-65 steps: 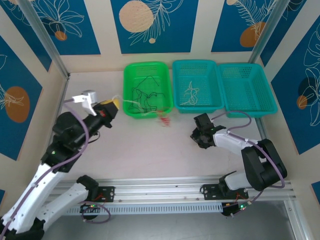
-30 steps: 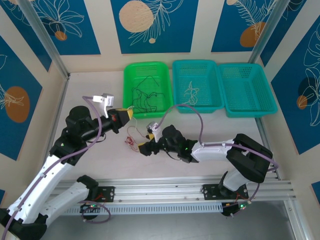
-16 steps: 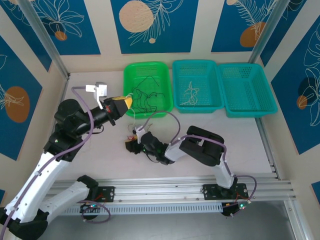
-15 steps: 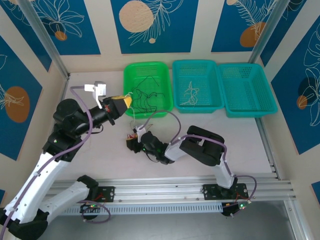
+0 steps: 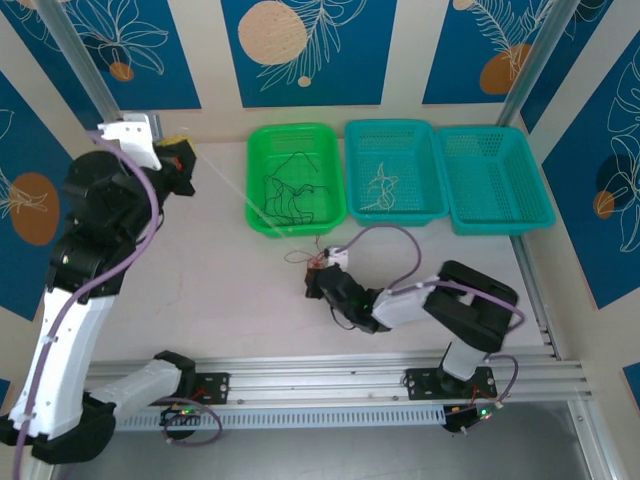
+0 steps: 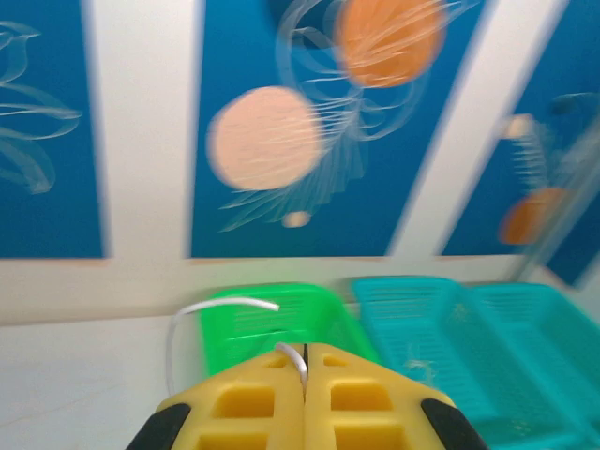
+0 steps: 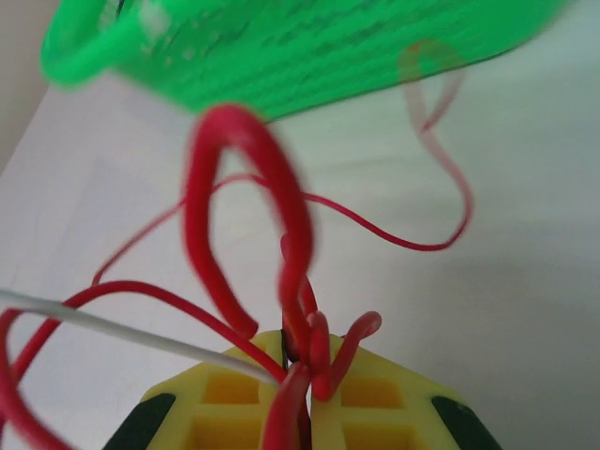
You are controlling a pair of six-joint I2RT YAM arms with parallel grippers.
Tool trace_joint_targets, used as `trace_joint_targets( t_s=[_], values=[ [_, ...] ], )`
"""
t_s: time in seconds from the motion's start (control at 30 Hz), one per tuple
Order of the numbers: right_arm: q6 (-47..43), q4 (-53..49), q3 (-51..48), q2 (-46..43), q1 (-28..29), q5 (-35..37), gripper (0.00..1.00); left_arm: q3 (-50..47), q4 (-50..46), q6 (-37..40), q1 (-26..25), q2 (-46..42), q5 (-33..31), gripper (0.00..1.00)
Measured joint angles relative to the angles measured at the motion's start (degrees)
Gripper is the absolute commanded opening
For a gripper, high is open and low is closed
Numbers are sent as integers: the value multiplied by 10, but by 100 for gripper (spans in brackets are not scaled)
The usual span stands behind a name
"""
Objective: Untangle the cables
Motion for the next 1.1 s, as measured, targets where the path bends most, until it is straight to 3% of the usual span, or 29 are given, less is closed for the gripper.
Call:
trace_joint_targets(
  t_s=[0.17, 0.3, 0.4, 0.53, 0.67, 0.83, 0.87, 0.9, 0.97, 1.0, 1.1],
  values=[
    [82, -69, -58, -146, -30, 23, 0, 6, -67, -30, 165, 68, 78, 0],
    [108, -120, -78, -246, -64, 9, 0, 5, -101, -72, 233, 89, 167, 0],
    [85, -143, -98, -320, -94, -19, 0, -12, -74, -106, 249, 84, 254, 0],
    [19, -234, -104, -405, -142, -60, 0, -163, 65, -147, 236, 24, 325, 0],
    [-56, -355, -70, -480, -212, -133, 0, -388, 185, -174, 156, -89, 316, 0],
    [-134, -452, 59, -483, -279, -247, 0, -638, 291, -223, 56, -217, 289, 3],
    [-150, -467, 87, -476, -287, -271, 0, -674, 306, -230, 33, -236, 278, 8],
    [-164, -478, 113, -466, -292, -293, 0, -699, 315, -233, 15, -250, 268, 19],
    [-183, -497, 148, -447, -296, -325, 0, -733, 335, -234, -20, -271, 248, 54],
    [-192, -506, 162, -437, -297, -341, 0, -746, 345, -235, -36, -278, 239, 67],
    [-212, -530, 186, -411, -297, -372, 0, -757, 355, -216, -56, -287, 221, 87]
  ],
)
